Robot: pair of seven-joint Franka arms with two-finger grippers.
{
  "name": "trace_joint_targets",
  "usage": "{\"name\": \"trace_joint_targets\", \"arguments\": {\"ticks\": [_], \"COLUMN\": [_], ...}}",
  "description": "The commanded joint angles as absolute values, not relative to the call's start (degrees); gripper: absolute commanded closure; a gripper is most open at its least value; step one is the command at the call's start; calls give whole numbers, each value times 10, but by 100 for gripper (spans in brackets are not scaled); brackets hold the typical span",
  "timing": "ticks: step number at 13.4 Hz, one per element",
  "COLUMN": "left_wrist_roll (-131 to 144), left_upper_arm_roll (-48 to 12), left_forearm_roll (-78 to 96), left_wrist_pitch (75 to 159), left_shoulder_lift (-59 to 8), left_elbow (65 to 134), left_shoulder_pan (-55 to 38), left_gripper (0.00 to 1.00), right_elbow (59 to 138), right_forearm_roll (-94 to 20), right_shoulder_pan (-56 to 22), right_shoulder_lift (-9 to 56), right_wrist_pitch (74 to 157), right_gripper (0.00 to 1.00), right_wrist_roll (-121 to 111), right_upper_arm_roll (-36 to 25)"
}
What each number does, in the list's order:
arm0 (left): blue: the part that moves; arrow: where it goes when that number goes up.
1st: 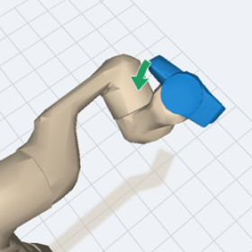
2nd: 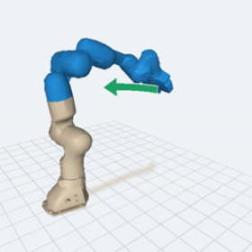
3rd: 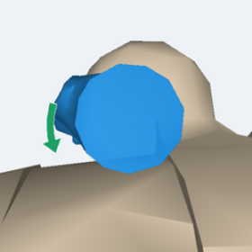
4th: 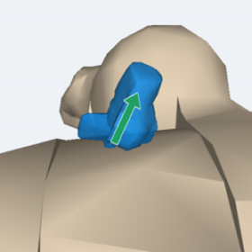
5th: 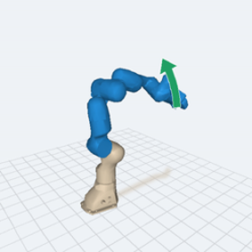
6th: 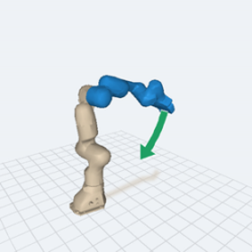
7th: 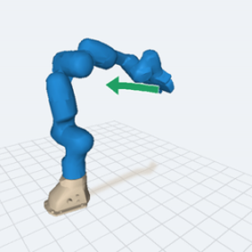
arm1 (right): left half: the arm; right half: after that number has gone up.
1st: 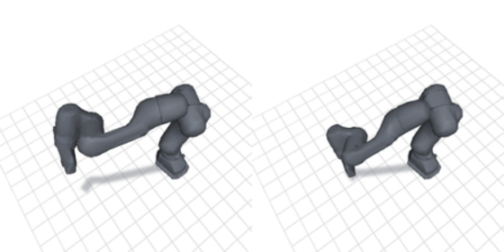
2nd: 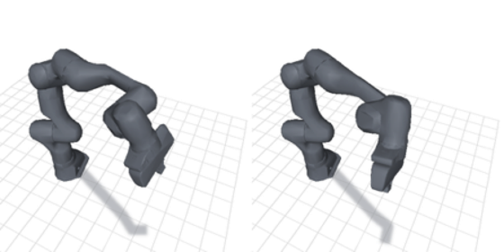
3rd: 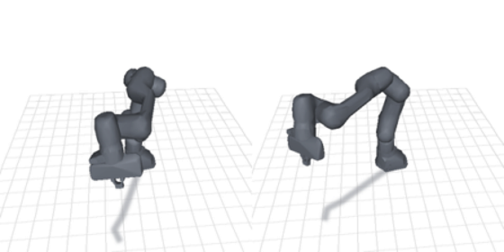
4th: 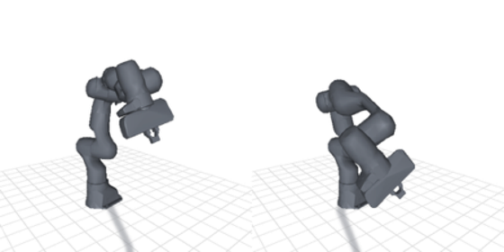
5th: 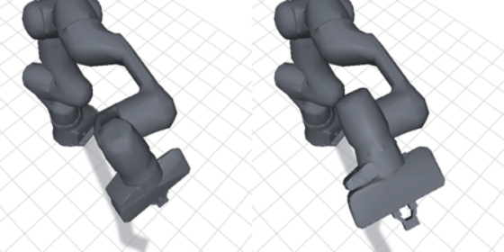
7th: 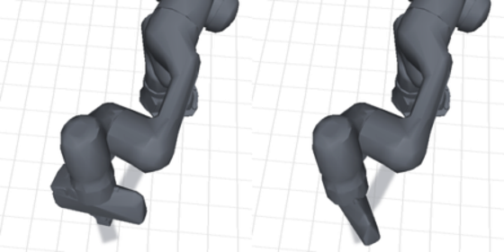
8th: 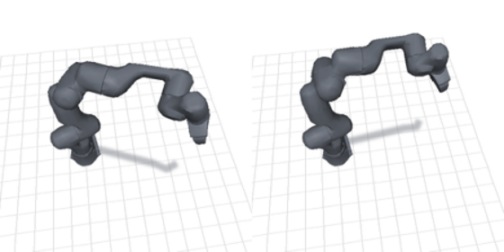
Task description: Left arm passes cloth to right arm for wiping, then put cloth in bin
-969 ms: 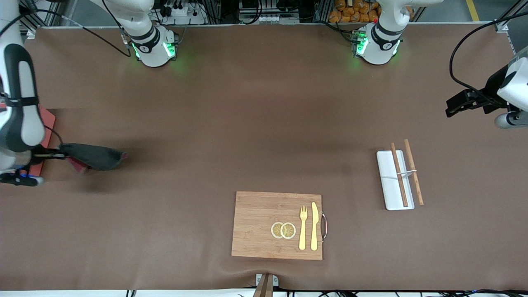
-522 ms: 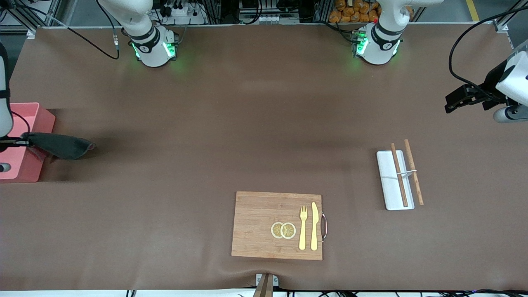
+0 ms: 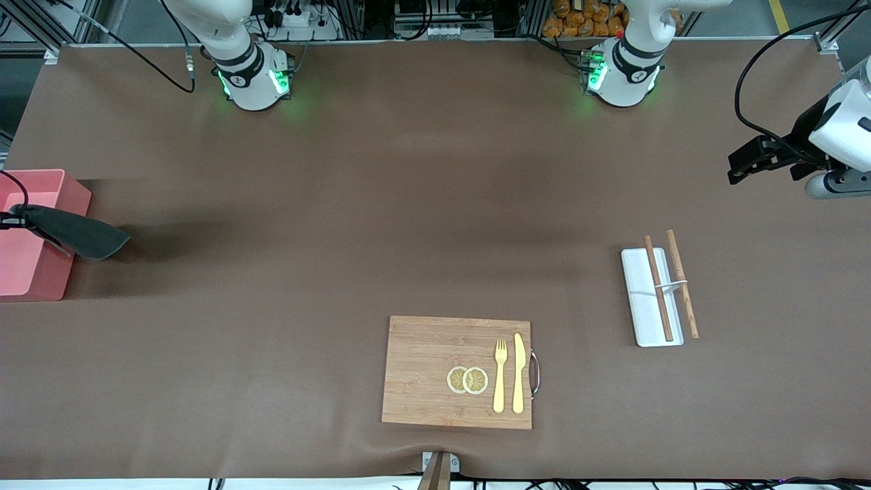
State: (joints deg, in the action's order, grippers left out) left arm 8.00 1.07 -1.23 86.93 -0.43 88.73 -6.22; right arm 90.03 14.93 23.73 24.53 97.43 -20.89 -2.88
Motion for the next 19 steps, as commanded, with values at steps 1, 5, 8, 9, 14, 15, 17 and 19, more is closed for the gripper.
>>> {"name": "trace_joint_targets", "arguments": {"ticks": [1, 5, 8, 9, 14, 15, 17, 19], "left_wrist_roll": [74, 74, 73, 73, 72, 72, 69, 69], "left_upper_arm_roll": [10, 9, 9, 7, 5, 5, 6, 6], "left_forearm_roll": [-16, -16, -16, -16, -16, -16, -16, -16], "left_wrist_pitch": [872, 872, 872, 871, 869, 868, 868, 867], "left_shoulder_lift": [14, 15, 15, 15, 15, 15, 15, 18], "left_elbow": [904, 904, 904, 904, 904, 904, 904, 904], "left_shoulder_pan": [-64, -65, -66, -65, -60, -60, -59, -59], "left_gripper": [0, 0, 0, 0, 0, 0, 0, 0], "right_elbow": [907, 907, 908, 908, 910, 910, 910, 908], "right_forearm_roll": [162, 153, 113, 90, -33, -53, -80, -87], "right_shoulder_pan": [237, 207, 154, 133, 41, 22, -11, -33], "right_shoulder_lift": [264, 301, 303, 303, 308, 308, 306, 299], "right_wrist_pitch": [987, 1019, 1008, 1005, 1007, 1008, 1005, 999], "right_gripper": [100, 100, 100, 100, 100, 100, 100, 100], "right_wrist_roll": [-207, -204, -176, -169, -96, -72, -34, -5], "right_upper_arm_roll": [-25, -22, -22, -22, -22, -22, -22, -22]}}
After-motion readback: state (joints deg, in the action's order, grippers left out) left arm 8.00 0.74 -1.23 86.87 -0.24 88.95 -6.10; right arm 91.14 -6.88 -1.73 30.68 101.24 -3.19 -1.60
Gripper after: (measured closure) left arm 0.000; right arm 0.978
